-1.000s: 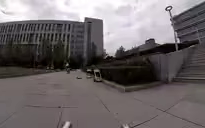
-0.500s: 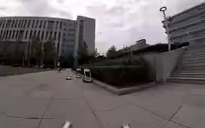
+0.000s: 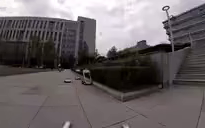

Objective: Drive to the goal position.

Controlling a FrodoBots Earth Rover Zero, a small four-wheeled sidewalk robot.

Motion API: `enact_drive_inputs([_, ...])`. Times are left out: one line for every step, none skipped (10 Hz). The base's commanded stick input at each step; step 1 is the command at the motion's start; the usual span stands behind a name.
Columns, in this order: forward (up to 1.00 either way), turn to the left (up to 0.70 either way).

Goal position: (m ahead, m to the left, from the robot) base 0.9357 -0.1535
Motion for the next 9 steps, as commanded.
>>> enact_drive_inputs([0.70, 0.00])
enact_drive_inputs([0.70, 0.00])
enact_drive_inputs([0.70, 0.00])
enact_drive_inputs([0.70, 0.00])
enact_drive_inputs([0.70, 0.00])
enact_drive_inputs([0.70, 0.00])
enact_drive_inputs([0.70, 0.00])
enact_drive_inputs([0.70, 0.00])
enact_drive_inputs([0.70, 0.00])
